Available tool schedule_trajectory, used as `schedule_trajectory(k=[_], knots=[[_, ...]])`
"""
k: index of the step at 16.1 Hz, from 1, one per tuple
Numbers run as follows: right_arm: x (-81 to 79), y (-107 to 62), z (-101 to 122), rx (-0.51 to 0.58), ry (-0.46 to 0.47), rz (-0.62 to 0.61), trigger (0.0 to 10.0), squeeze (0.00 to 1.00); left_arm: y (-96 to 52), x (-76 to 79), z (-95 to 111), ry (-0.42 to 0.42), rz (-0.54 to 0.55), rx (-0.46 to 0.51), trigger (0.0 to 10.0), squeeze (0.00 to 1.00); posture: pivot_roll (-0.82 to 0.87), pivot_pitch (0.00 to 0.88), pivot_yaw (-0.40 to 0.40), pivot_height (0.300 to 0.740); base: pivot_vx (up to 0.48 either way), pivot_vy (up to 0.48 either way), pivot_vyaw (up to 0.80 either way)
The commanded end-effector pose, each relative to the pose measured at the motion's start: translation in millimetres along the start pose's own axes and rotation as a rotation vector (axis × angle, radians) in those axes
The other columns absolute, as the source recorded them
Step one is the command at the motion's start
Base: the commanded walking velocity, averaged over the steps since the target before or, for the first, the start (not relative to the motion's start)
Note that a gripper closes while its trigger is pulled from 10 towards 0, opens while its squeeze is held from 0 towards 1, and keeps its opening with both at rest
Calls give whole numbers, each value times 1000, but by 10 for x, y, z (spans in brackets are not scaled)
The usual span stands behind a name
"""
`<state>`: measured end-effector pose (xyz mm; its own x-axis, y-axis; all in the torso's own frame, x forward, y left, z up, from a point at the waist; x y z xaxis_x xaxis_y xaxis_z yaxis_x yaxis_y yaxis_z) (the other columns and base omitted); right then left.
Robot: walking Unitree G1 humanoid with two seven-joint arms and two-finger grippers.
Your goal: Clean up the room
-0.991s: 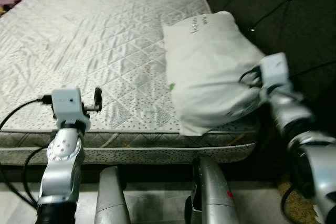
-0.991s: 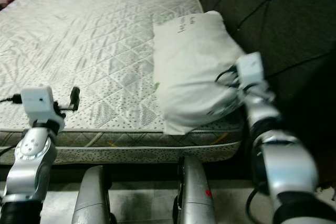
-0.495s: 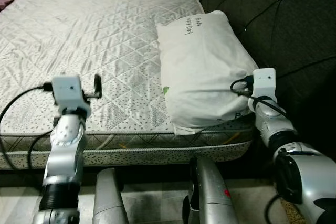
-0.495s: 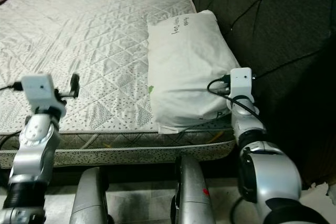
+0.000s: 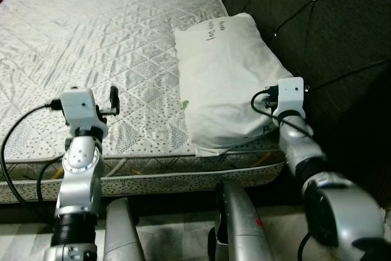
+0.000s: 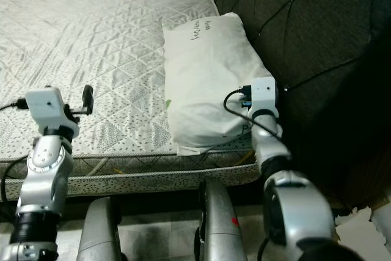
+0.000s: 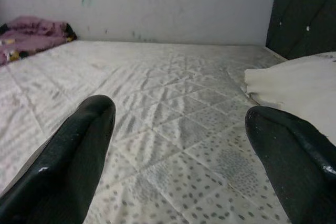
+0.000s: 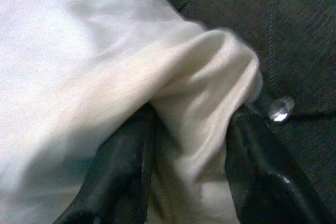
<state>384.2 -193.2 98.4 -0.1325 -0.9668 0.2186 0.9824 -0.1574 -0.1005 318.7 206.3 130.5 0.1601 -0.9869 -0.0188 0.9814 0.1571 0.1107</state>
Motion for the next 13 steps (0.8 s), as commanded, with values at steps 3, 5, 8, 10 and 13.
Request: schedule_trajectory(k=[3,5,8,10,13], knots=[[-61,-198,-206,-5,147,37,10000,1000,-85,63,-32,-11,-10,2,10000,0,-11,0,-69,528,0,0,0],[-5,-292,-212,44,137,16,10000,1000,-148,82,-31,-22,-10,1,10000,0,-9,0,-69,528,0,0,0],[38,-311,-99,77,147,17,10000,1000,-179,86,-39,-28,-17,-4,10000,0,-11,0,-72,528,0,0,0],[8,-325,52,138,143,45,10000,1000,-165,98,19,-34,-24,11,10000,0,-12,0,-75,528,0,0,0],[-203,-331,600,318,173,113,10000,1000,-195,74,105,-35,-7,41,10000,0,0,0,-74,528,0,0,0]])
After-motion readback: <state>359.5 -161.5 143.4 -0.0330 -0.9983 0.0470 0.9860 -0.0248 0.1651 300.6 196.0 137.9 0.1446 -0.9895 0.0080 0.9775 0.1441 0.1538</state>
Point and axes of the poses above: a point about 5 cm out from each wrist's last joint towards the gripper, its own y axis pointing out of the wrist towards the gripper, its own z axis along the axis of the wrist's last joint, x = y × z, the point moved 2 cm from there along y, pointing out of the wrist towards the gripper
